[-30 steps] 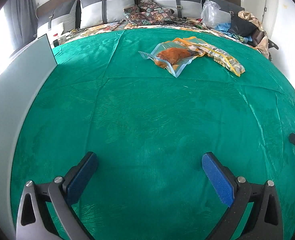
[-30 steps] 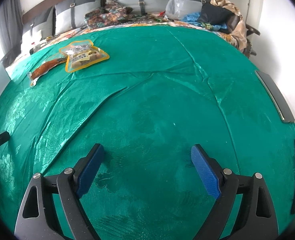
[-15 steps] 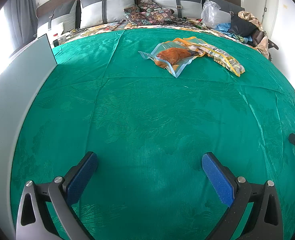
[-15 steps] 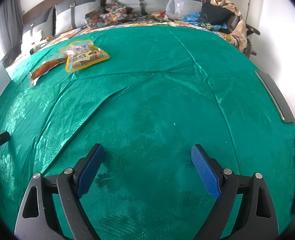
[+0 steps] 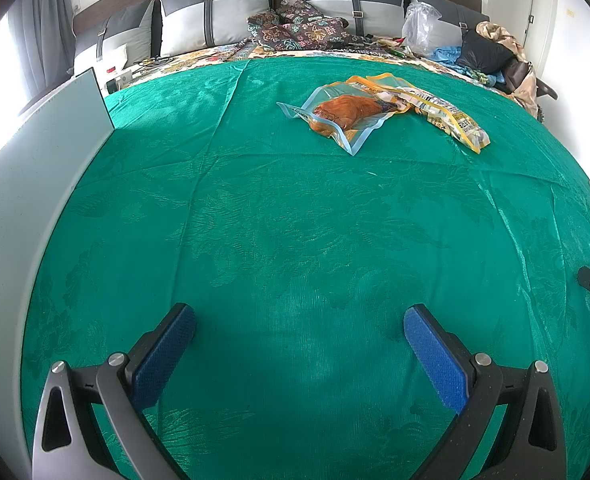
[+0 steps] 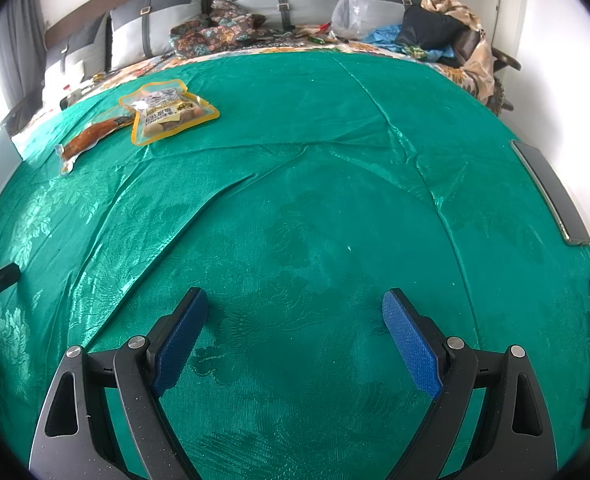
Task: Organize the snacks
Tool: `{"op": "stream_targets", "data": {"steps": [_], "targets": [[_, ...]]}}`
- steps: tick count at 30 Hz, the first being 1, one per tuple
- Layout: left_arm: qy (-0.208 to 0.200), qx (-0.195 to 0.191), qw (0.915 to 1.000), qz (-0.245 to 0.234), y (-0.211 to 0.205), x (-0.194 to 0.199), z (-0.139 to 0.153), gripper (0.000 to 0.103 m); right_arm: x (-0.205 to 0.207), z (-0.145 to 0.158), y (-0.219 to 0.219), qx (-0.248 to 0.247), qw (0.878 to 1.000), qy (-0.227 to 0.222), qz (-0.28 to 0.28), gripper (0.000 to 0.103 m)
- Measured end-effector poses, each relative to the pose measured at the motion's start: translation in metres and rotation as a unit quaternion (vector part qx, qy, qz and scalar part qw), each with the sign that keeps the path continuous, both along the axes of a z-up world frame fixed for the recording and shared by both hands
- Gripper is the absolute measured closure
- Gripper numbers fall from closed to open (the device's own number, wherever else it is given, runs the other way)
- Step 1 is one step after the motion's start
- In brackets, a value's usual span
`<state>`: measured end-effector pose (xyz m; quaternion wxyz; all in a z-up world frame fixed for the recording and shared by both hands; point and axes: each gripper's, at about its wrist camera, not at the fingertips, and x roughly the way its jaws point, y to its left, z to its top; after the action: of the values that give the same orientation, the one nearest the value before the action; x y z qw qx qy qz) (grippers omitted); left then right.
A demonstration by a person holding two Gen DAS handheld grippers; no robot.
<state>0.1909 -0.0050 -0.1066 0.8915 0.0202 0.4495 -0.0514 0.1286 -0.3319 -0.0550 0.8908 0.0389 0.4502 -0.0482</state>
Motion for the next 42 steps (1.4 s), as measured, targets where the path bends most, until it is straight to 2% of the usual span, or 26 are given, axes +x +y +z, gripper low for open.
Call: {"op": "stream_targets", "data": {"steps": [3,6,8,10,12,15,19,21,23,26,30,31,32,36,38,39,42], "targets": [[0.002,-0.001,1.0000,-0.004,0.000,0.001,0.000,0.000,0.000,0.000,0.000,0.000,1.000,0.000,0.000,0.011],[0.035,-0.005,0.9975,-0.061,-0.004,0.015,0.002,0.000,0.000,0.000,0.000,0.000,1.000,0.000,0.000,0.011],[0.057,-0.025,0.9946,-0.083,-0.004,0.037,0.011,0.001,0.000,0.000,0.000,0.000,1.000,0.000,0.000,0.011],[0.051,-0.022,0.9941,-0.094,-0.012,0.062,0.027,0.001,0.000,0.000,0.000,0.000,1.000,0.000,0.000,0.011],[0.044,-0.004,0.9931,-0.109,-0.021,0.087,0.040,0.001,0.000,0.000,0.000,0.000,1.000,0.000,0.000,0.011],[0.064,0.045,0.9874,-0.138,-0.045,0.138,0.046,0.001,0.000,0.000,0.000,0.000,1.000,0.000,0.000,0.011],[0.081,0.116,0.9715,-0.190,-0.079,0.186,0.033,0.001,0.000,0.000,0.001,0.000,1.000,0.000,0.000,0.011],[0.089,0.125,0.9682,-0.198,-0.085,0.200,0.026,0.001,0.000,0.000,0.001,0.001,1.000,0.000,0.000,0.011],[0.110,0.121,0.9684,-0.189,-0.085,0.219,0.014,0.000,0.000,0.000,0.001,0.001,1.000,0.000,0.000,0.011],[0.134,0.041,0.9765,-0.164,-0.067,0.240,0.007,0.000,0.000,0.000,0.001,0.001,1.000,0.000,0.000,0.011],[0.114,0.036,0.9810,-0.153,-0.063,0.244,0.008,0.000,0.001,-0.001,0.002,0.001,1.000,0.000,0.000,0.011],[0.111,0.035,0.9811,-0.154,-0.063,0.242,0.009,0.004,0.001,0.000,0.002,0.001,1.000,0.000,0.000,0.011],[0.101,0.030,0.9817,-0.159,-0.063,0.237,0.013,0.021,0.001,0.000,0.002,0.001,1.000,0.000,0.000,0.011],[0.083,0.019,0.9842,-0.155,-0.055,0.215,0.024,0.036,0.002,0.000,0.003,0.001,1.000,0.000,0.000,0.011],[0.075,0.004,0.9888,-0.129,-0.041,0.200,0.033,0.051,0.001,0.000,0.003,0.001,1.000,0.000,0.000,0.011],[0.077,-0.007,0.9908,-0.111,-0.033,0.192,0.037,0.054,0.002,0.000,0.003,0.001,1.000,0.000,0.000,0.011],[0.093,-0.021,0.9934,-0.063,-0.006,0.151,0.036,0.055,0.002,0.000,0.004,0.001,1.000,0.000,0.000,0.011]]}}
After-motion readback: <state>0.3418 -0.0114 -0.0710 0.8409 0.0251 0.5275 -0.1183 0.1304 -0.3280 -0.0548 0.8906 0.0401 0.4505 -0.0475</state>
